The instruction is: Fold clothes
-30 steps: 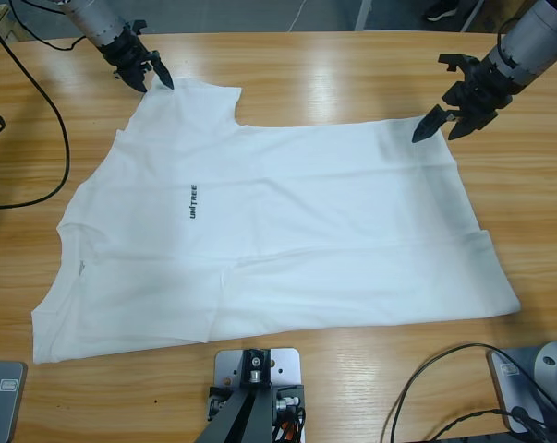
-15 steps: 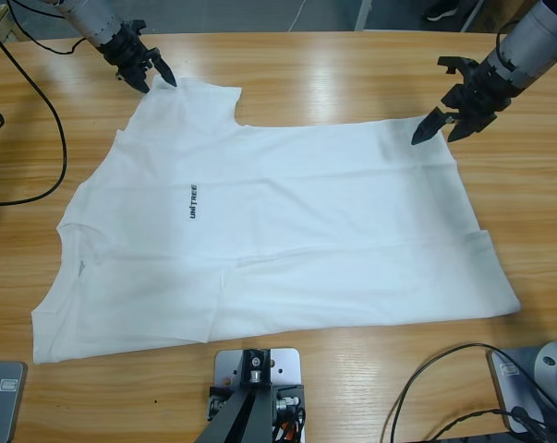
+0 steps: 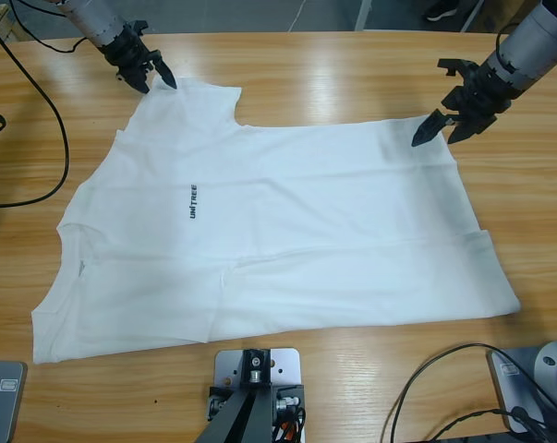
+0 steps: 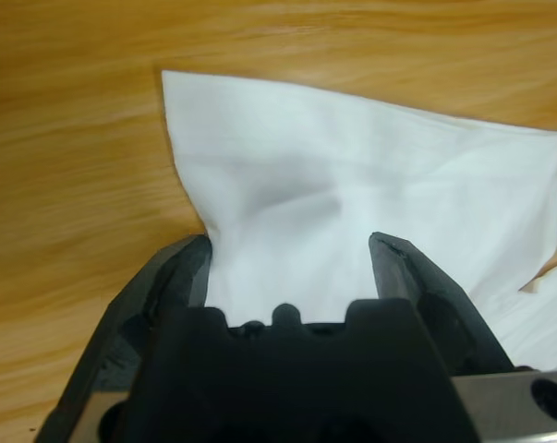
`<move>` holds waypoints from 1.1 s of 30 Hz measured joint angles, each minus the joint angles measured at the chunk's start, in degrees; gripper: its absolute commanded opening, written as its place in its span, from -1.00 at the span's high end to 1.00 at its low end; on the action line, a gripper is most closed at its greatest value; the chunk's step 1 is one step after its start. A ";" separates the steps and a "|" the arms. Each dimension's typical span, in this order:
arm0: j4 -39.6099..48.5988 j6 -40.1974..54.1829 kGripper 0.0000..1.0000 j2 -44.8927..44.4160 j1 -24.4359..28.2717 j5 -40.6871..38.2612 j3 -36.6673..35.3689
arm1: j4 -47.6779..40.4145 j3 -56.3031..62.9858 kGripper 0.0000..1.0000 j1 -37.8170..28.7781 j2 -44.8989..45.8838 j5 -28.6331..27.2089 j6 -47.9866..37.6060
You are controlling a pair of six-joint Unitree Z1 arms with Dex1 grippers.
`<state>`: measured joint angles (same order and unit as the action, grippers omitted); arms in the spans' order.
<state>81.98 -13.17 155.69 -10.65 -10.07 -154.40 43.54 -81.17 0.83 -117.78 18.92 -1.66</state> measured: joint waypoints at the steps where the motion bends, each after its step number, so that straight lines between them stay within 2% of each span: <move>1: 0.42 0.18 -0.93 -0.16 -0.07 0.41 0.01 | 0.00 0.00 -0.88 0.01 0.13 0.00 0.00; 18: 3.78 1.36 -0.88 -1.31 -0.54 4.67 0.77 | -0.38 1.69 -0.87 0.03 0.88 0.00 0.00; 22: 3.81 1.17 -0.36 -1.30 -0.53 5.58 0.77 | -0.77 2.52 -0.87 0.04 0.88 0.00 0.00; 23: 3.81 0.68 -0.30 -1.29 -0.51 5.57 0.77 | -0.86 2.74 -0.87 0.04 0.88 0.00 0.00; 30: 0.38 -5.07 -0.27 -0.55 0.29 0.09 0.76 | -1.52 3.35 -0.87 0.04 0.88 0.00 0.00; 33: -1.18 -5.98 0.09 -0.35 0.29 -0.72 0.76 | -2.02 3.89 -0.87 0.09 0.88 0.00 0.00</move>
<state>80.80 -19.15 155.34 -10.36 -10.79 -153.64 41.52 -77.28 0.92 -116.90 18.92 -1.66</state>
